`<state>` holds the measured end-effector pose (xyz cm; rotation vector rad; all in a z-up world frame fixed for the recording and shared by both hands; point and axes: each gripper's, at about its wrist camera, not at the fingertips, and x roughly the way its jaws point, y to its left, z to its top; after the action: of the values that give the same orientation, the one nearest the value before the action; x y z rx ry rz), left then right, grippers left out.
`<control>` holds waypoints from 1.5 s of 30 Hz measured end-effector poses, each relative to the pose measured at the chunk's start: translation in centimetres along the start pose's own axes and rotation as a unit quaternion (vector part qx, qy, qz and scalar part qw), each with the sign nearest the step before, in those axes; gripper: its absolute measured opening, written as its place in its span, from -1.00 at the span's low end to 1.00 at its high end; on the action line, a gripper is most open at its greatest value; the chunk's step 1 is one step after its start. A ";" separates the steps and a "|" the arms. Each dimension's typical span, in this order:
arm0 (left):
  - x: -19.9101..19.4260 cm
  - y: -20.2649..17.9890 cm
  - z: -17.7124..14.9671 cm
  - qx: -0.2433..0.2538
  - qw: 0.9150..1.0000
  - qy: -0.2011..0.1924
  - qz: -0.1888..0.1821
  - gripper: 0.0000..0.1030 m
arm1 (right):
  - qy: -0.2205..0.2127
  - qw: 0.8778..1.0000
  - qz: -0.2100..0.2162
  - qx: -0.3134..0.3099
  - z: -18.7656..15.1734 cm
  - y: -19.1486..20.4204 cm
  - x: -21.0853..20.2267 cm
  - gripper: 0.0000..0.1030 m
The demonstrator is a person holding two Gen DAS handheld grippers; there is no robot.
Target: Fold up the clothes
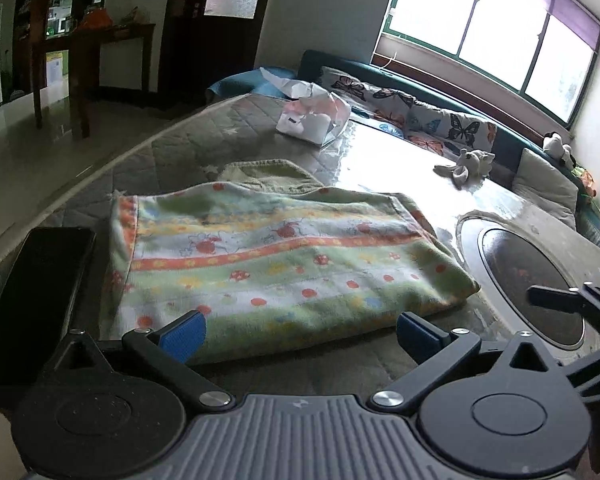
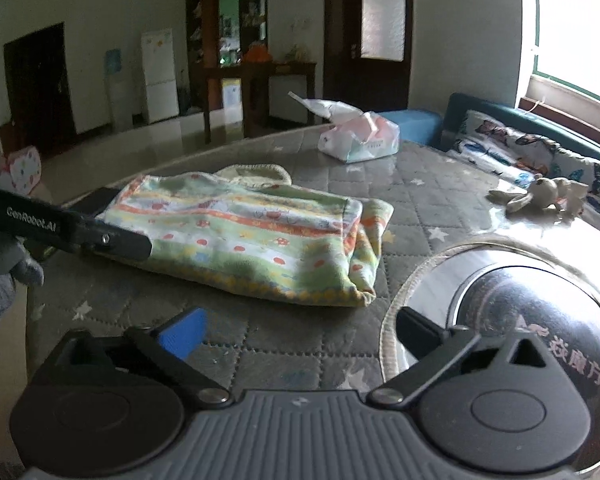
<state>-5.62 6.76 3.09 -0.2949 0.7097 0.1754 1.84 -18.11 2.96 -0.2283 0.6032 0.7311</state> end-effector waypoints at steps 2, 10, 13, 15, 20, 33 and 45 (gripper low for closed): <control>0.0 -0.1 -0.2 0.002 1.000 0.000 0.011 1.00 | -0.012 1.000 -0.004 0.005 -0.2 0.0 -0.5 1.00; 0.0 -0.2 -0.7 -0.001 0.998 -0.001 0.055 1.00 | -0.035 0.999 -0.013 0.023 -0.2 -0.2 -1.3 1.00; -0.2 -0.2 -0.8 0.002 0.998 -0.002 0.063 1.00 | -0.035 0.999 -0.015 0.021 -0.3 0.1 -1.3 1.00; -0.3 -0.3 -0.9 0.004 0.998 -0.002 0.069 1.00 | -0.034 0.999 -0.012 0.020 -0.2 0.3 -1.2 1.00; -0.2 -0.4 -1.3 0.007 0.997 0.009 0.082 1.00 | -0.022 0.999 -0.014 0.020 -0.4 0.8 -0.8 1.00; -0.3 -0.5 -2.0 0.006 0.997 0.019 0.076 1.00 | -0.014 0.997 -0.029 0.064 -1.2 1.5 0.1 1.00; -0.6 -0.5 -2.7 0.012 0.997 0.022 0.077 1.00 | -0.008 0.996 -0.040 0.080 -1.7 2.4 0.6 1.00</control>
<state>-7.57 5.33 1.62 -0.2209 0.7777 0.3084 -0.18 -16.72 1.24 -0.0975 0.6300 0.6040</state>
